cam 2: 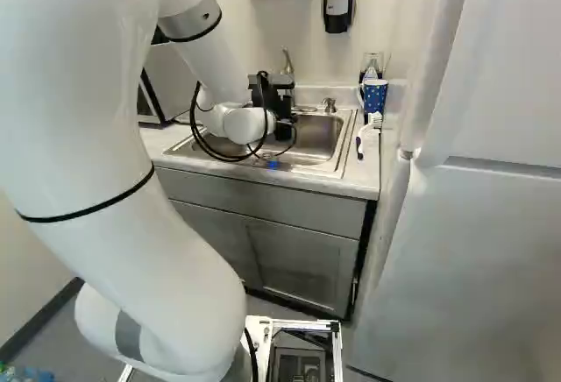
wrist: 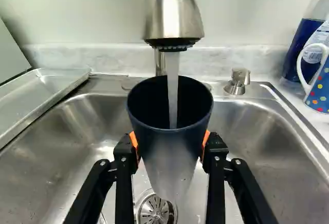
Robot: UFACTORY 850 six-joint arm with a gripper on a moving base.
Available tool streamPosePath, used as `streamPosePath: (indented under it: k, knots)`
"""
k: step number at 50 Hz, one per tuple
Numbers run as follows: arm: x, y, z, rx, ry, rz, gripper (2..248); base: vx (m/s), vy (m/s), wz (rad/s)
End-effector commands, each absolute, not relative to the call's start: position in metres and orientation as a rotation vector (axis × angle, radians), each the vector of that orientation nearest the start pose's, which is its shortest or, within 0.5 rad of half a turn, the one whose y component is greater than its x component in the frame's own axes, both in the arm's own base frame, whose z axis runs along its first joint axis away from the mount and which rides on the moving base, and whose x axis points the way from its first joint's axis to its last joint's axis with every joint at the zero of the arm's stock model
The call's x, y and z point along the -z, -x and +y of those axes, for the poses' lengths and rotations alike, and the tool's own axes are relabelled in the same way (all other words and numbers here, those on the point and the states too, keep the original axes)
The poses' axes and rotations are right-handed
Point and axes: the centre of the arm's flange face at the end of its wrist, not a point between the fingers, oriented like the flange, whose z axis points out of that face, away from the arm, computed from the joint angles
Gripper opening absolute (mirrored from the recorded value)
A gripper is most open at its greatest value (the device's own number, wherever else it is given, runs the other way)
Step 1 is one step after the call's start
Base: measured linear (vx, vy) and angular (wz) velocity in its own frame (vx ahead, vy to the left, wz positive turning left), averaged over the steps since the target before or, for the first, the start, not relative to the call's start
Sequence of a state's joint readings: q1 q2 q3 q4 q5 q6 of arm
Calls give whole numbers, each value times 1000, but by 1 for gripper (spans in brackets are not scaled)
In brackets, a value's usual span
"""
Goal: Rinse the cup and place it in the tray
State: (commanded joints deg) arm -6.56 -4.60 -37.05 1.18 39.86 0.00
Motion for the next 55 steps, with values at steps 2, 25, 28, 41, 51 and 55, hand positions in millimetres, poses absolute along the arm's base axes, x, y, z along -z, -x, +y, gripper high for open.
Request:
streamPosePath:
  k: [2,25,28,41,51,55]
  knots:
    - [-446,-469,-55,1892,2588,181,126,0,0,0]
    - [-446,-469,-55,1892,2588,181,126,0,0,0]
    - [-446,-469,-55,1892,2588,181,126,0,0,0]
    - [-446,-469,-55,1892,2588,181,126,0,0,0]
    - [-446,-469,-55,1892,2588,181,126,0,0,0]
    - [-446,-469,-55,1892,2588,181,126,0,0,0]
